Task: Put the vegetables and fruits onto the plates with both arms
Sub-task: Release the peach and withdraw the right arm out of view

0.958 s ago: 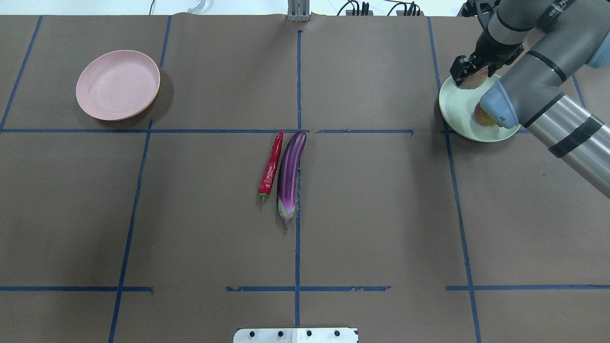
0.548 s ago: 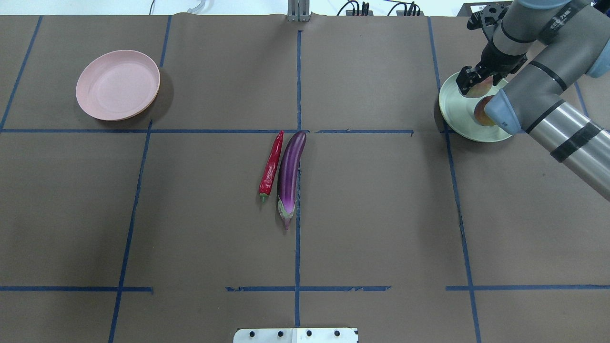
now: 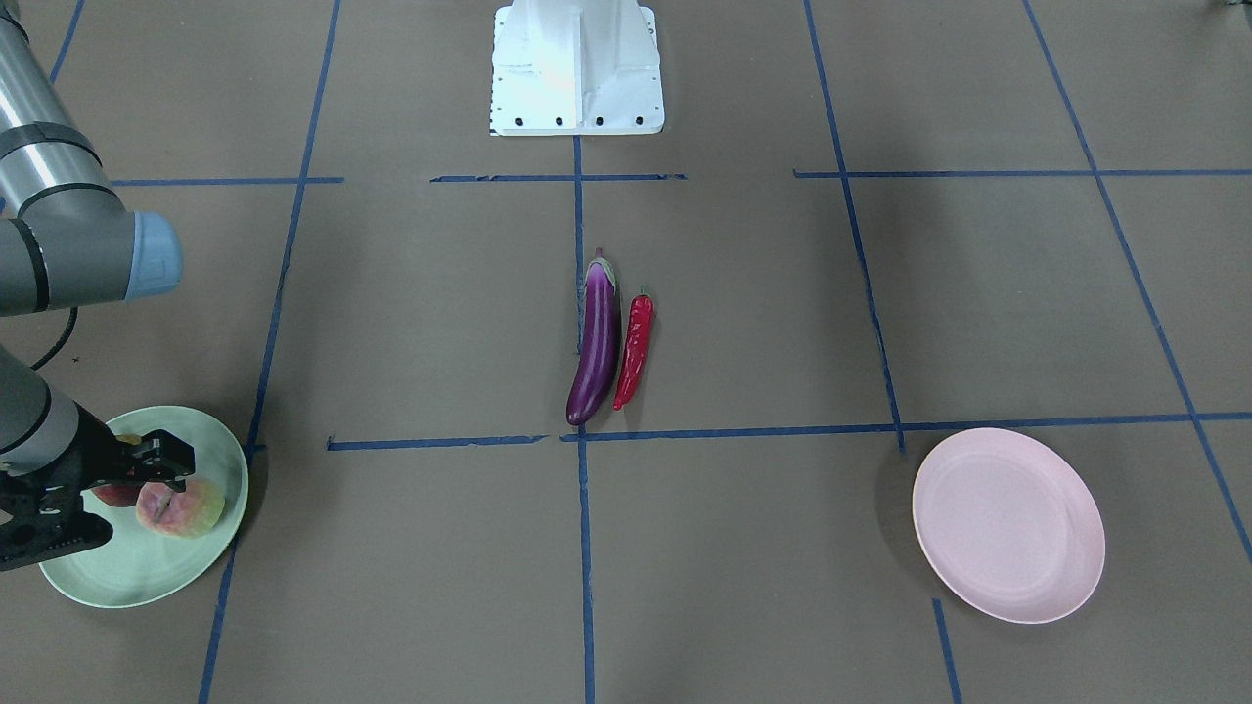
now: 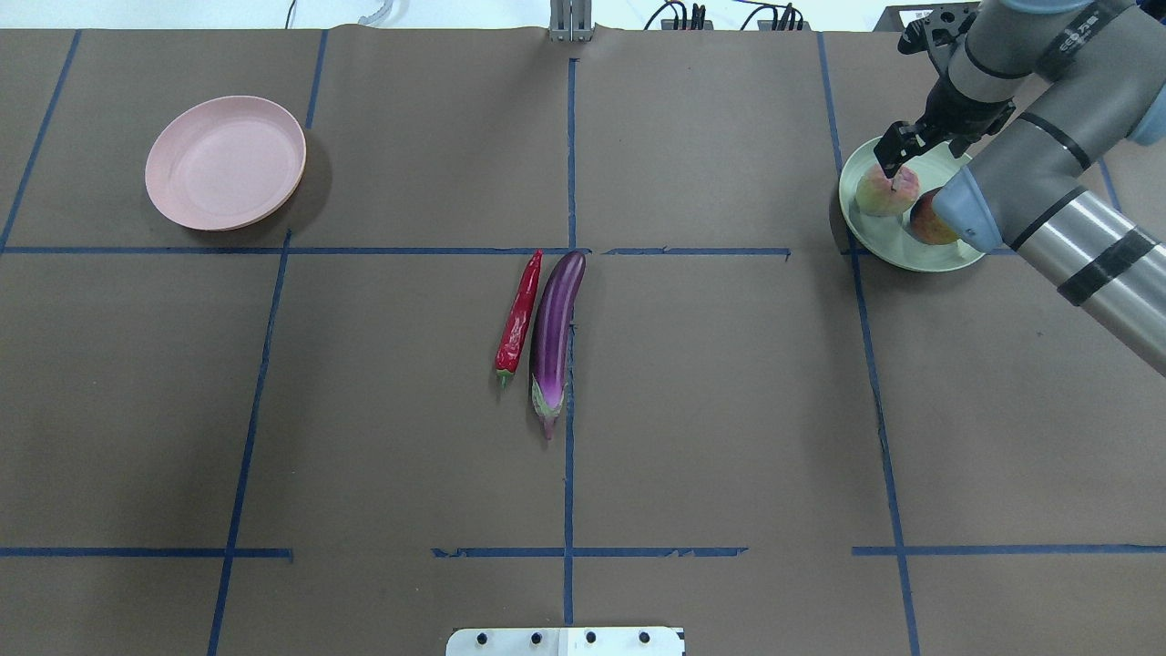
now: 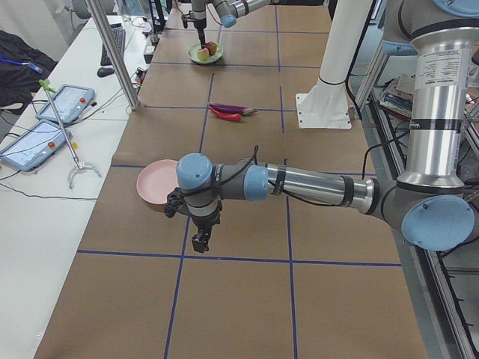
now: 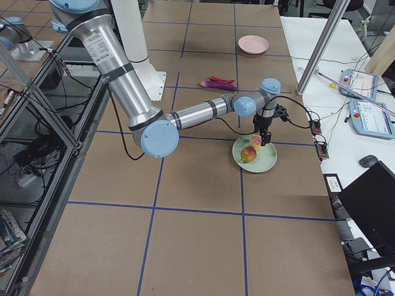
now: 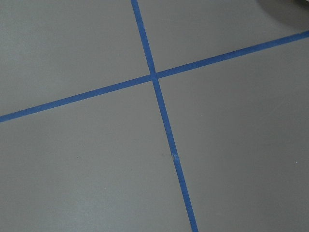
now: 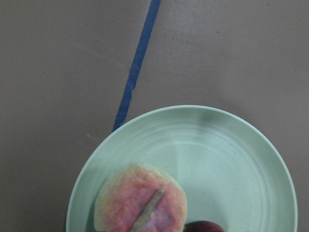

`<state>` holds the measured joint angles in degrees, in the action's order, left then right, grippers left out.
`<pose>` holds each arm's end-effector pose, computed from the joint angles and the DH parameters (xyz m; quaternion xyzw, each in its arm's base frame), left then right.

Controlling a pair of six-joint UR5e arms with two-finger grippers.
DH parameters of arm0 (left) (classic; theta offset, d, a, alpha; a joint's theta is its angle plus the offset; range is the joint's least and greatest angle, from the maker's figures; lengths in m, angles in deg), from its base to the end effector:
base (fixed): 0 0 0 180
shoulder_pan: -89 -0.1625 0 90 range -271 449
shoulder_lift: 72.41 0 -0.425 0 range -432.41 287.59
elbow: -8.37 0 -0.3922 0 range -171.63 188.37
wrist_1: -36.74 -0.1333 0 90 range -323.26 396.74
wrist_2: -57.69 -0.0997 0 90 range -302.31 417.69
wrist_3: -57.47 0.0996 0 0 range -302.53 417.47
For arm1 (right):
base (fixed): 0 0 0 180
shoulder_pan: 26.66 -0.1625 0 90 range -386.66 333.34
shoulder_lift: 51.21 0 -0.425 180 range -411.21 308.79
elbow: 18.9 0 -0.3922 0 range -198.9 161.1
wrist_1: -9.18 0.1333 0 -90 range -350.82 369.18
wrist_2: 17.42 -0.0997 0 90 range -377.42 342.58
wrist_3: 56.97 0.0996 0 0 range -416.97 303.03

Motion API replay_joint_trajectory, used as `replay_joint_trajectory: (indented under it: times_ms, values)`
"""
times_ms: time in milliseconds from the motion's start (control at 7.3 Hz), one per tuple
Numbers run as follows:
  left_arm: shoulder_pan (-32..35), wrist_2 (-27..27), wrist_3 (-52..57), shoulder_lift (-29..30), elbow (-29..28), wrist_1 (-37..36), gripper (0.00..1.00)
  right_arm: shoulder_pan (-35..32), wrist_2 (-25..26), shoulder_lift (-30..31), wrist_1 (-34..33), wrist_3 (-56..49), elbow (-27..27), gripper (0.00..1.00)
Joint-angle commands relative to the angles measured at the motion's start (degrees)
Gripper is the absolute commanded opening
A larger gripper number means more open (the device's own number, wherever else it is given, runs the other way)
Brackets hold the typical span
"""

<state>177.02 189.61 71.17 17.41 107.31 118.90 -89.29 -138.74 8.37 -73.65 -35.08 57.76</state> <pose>-0.0499 -0.4892 0.6003 0.0440 0.3551 0.1302 0.9247 -0.2567 -0.6733 0.4504 0.0739 -0.3242 -0.1016 0.9376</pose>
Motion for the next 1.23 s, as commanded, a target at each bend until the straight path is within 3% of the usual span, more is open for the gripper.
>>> replay_joint_trajectory:
  times_ms: [0,274,548,821,1095]
  values:
    - [0.1,0.0,-0.1,3.8,-1.1,1.6,1.00,-8.1,-5.9,0.5,-3.4,-7.3,0.1,1.00]
    - [-0.5,0.0,-1.1,4.3,-1.4,9.2,1.00,-17.6,-9.6,6.4,-8.5,-20.2,1.3,1.00]
    - [-3.7,0.5,-17.0,6.6,0.0,9.8,1.00,-26.1,-14.5,18.1,-8.3,-22.6,5.8,1.00]
    - [-11.6,0.4,-27.7,12.2,0.0,10.1,1.00,-27.1,-12.7,29.7,-8.2,-22.5,14.5,1.00]
    - [-24.1,-0.3,-35.5,18.9,0.1,9.8,1.00,-27.0,-11.8,32.5,-8.2,-21.4,17.8,1.00]
